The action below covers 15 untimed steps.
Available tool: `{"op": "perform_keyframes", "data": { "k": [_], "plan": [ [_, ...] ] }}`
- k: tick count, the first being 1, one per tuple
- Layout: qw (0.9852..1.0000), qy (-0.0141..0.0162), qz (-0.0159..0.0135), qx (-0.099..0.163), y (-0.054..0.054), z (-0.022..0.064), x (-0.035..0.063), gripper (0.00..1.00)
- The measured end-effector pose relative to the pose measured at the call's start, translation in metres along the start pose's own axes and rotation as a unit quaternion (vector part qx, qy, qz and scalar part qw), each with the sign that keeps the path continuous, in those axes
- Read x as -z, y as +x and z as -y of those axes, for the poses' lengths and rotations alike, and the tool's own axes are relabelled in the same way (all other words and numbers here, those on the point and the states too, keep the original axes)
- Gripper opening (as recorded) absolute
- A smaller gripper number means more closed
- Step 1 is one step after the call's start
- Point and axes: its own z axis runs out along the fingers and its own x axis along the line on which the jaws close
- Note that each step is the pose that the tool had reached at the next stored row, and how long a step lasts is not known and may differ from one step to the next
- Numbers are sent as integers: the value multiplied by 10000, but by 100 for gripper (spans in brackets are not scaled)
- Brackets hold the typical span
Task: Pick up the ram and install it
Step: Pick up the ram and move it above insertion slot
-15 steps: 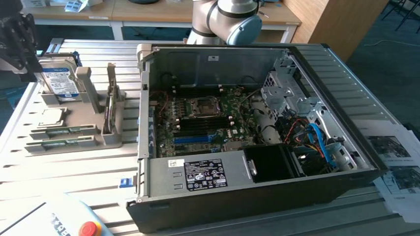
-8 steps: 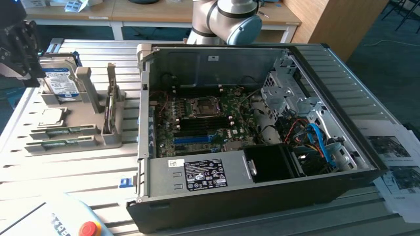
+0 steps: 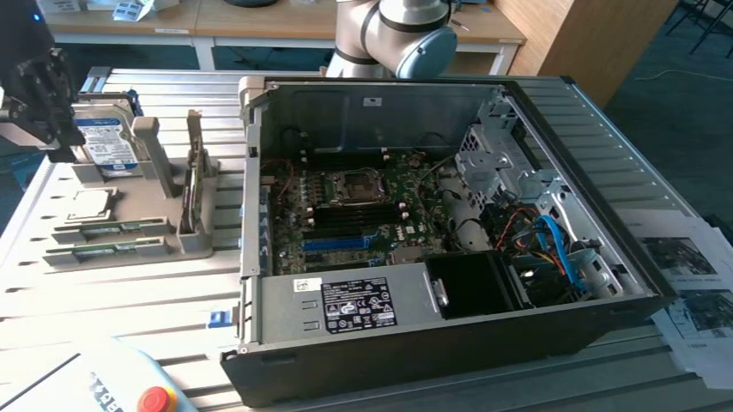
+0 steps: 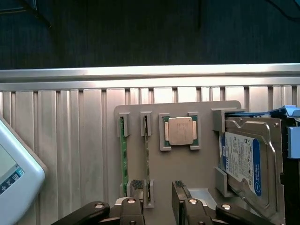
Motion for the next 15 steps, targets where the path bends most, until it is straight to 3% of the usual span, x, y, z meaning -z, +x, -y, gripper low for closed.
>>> {"op": "perform_keyframes", "data": {
  "k": [15],
  "plan": [
    [10000, 0, 7, 20, 3, 1, -273, 37]
  ]
}}
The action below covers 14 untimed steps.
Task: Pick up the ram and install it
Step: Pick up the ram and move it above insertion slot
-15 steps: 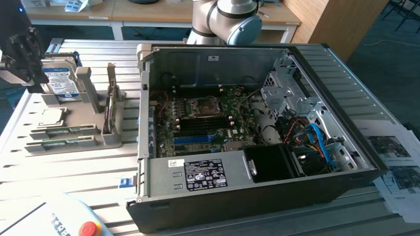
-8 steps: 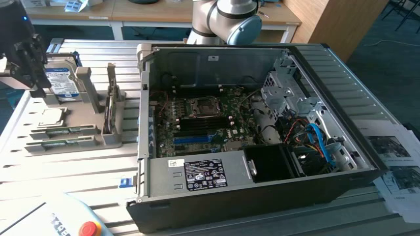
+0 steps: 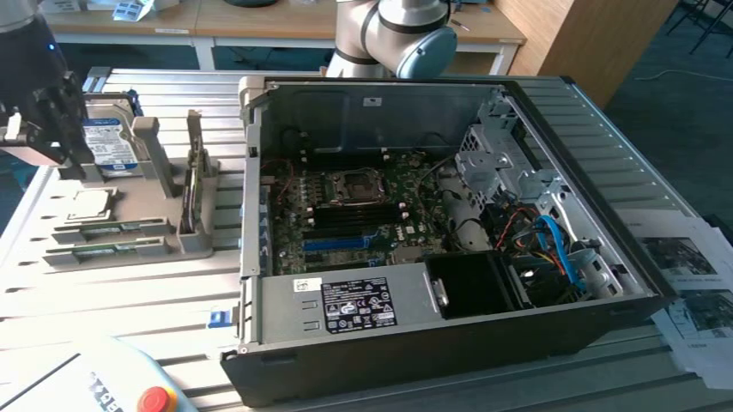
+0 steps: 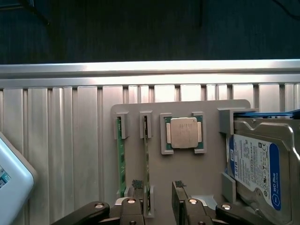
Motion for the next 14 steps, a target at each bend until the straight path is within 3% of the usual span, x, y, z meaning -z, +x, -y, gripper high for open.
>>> {"op": "perform_keyframes", "data": {
  "k": [14],
  "plan": [
    [10000, 1, 5, 14, 2, 1, -252, 37]
  ]
}}
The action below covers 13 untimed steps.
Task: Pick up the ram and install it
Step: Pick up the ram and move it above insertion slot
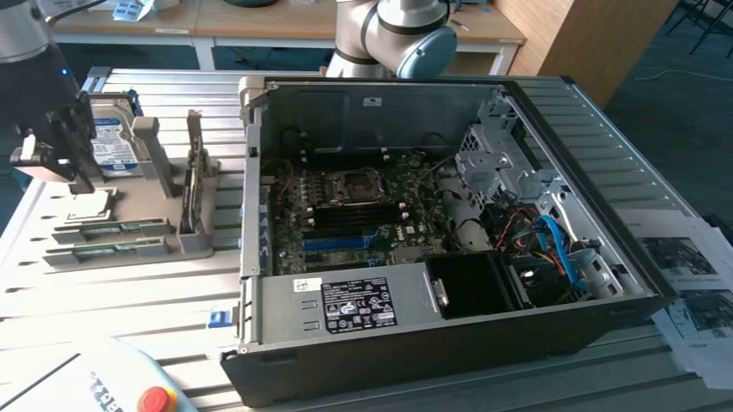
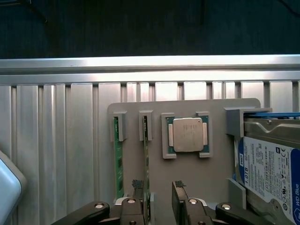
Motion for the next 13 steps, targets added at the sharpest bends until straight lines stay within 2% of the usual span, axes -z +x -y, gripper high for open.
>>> {"op": "perform_keyframes", "data": {
  "k": [8, 13],
  "plan": [
    [10000, 1, 1, 3, 3, 1, -14, 37],
    [10000, 0, 0, 3, 73, 3, -15, 37]
  ]
}}
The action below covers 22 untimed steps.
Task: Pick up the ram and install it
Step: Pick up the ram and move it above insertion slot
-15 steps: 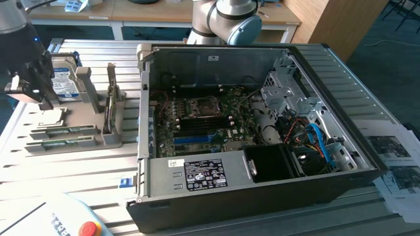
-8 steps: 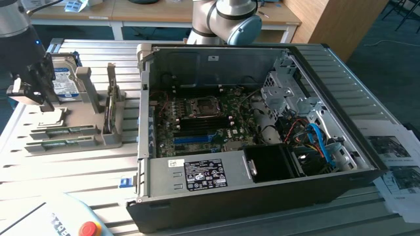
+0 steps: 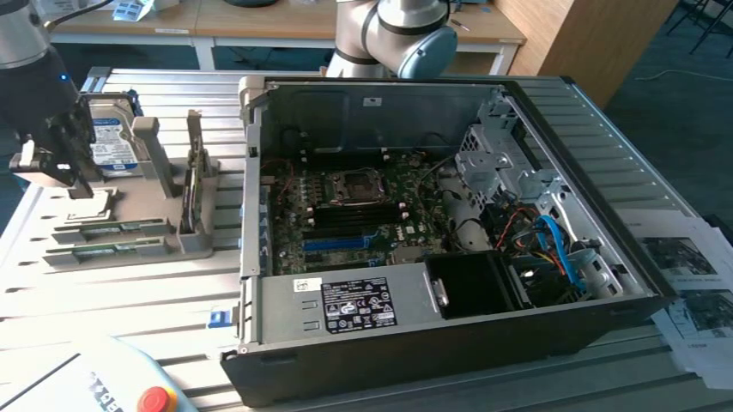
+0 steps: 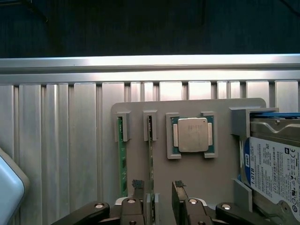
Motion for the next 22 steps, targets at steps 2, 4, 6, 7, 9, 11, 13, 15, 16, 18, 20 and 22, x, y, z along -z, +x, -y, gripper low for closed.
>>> {"op": "perform_keyframes", "data": {
  "k": [2, 4, 6, 7, 9, 11, 13, 15, 16, 18, 20, 22],
  "plan": [
    [10000, 0, 0, 0, 36, 1, -1, 37],
    [10000, -1, 0, -1, 77, 2, -2, 37],
    [10000, 0, 0, 0, 121, 4, -3, 37],
    [10000, 0, 0, -1, 143, 5, -4, 37],
    [10000, -1, 0, 0, 183, 6, -5, 37],
    [10000, 0, 0, 0, 218, 8, -6, 37],
    [10000, 0, 0, 0, 254, 9, -7, 37],
    [10000, -1, 0, 0, 290, 10, -8, 37],
    [10000, -1, 0, 0, 307, 11, -9, 37],
    [10000, 0, 0, 0, 338, 12, -10, 37],
    [10000, 0, 0, 0, 369, 13, -11, 37],
    [10000, 0, 0, 0, 398, 14, -12, 37]
  ]
}}
